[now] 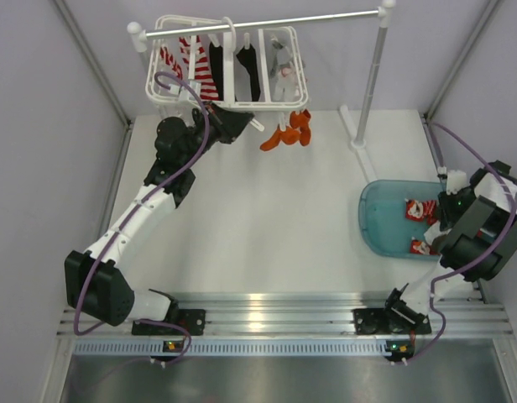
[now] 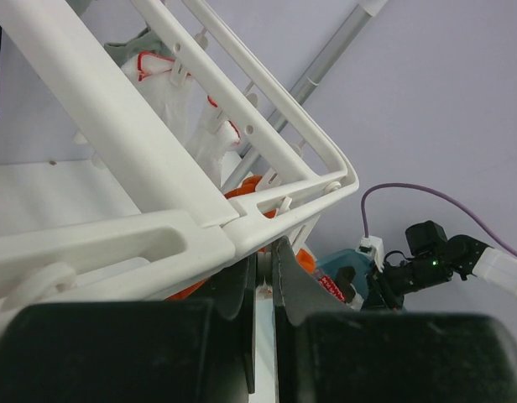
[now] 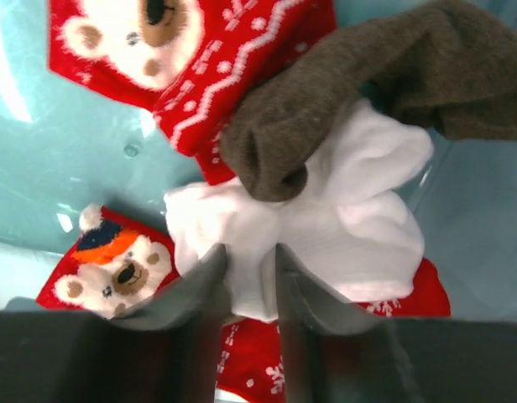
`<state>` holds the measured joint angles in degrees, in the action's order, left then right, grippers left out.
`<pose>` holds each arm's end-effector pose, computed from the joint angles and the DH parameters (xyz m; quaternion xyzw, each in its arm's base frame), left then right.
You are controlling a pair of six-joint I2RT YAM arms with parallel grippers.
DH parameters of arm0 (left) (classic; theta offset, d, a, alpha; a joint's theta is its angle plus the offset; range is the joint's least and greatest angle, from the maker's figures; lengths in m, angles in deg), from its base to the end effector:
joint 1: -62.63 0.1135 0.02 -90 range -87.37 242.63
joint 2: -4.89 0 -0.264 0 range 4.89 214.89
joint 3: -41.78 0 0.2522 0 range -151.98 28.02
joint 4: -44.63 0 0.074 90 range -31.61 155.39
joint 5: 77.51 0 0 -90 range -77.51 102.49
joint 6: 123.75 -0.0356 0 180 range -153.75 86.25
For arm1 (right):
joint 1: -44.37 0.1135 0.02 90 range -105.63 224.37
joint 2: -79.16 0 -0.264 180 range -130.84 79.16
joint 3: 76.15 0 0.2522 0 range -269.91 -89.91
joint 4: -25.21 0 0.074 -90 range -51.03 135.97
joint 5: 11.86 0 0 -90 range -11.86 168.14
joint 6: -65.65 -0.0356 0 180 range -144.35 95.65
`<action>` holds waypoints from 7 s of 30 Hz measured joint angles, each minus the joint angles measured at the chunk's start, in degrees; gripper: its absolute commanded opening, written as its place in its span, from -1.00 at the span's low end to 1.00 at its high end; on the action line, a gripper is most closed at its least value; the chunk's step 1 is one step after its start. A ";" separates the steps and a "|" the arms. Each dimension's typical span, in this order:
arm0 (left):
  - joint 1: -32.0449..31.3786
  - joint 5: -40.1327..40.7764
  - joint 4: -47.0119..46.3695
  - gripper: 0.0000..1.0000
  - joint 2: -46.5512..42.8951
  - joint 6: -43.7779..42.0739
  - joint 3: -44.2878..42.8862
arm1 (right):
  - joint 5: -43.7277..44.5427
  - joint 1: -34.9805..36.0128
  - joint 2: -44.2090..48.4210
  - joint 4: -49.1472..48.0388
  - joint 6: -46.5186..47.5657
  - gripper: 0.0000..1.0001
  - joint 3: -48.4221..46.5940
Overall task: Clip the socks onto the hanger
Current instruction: Pick up the sock from the bin, then clamp the sock onto the hanger.
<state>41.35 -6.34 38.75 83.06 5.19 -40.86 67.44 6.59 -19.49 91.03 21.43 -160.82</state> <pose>0.2970 -0.1280 0.4109 0.0272 0.6436 -0.4707 0.6029 0.2599 -0.1931 0.2063 -0.0774 0.9887 0.0103 0.1279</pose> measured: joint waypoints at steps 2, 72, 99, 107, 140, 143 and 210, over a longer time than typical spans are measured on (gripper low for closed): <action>0.11 0.00 -0.02 -1.00 0.00 -0.07 0.11 | -1.46 0.00 0.11 0.87 -0.11 -0.92 -0.33; 0.87 -0.39 0.87 -1.00 -0.55 -1.18 1.55 | -21.42 20.79 2.56 8.28 65.72 -0.58 10.51; 0.98 -2.19 0.74 -1.00 -0.55 -1.60 1.57 | -52.37 41.62 17.86 -7.72 -16.00 -1.00 -0.87; 1.05 -2.99 0.52 -1.00 -0.55 -1.60 1.57 | -43.23 56.02 22.71 -53.11 -67.10 -1.00 12.33; 1.36 -4.74 -0.11 -1.00 -0.11 -1.11 1.46 | -28.68 63.36 11.10 -71.25 -85.13 -1.00 -0.39; 1.36 -4.79 -0.11 -1.00 -0.09 -1.09 1.49 | -28.55 63.54 10.84 -71.10 -84.67 -1.00 -0.44; 1.36 -5.88 4.46 0.05 -3.87 -4.00 1.51 | -31.56 62.79 9.97 -70.05 -82.71 -1.00 -4.26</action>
<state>42.71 -12.22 43.21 79.19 1.19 -39.35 35.88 69.39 -9.53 20.97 -61.28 -165.08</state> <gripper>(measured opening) 0.512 0.009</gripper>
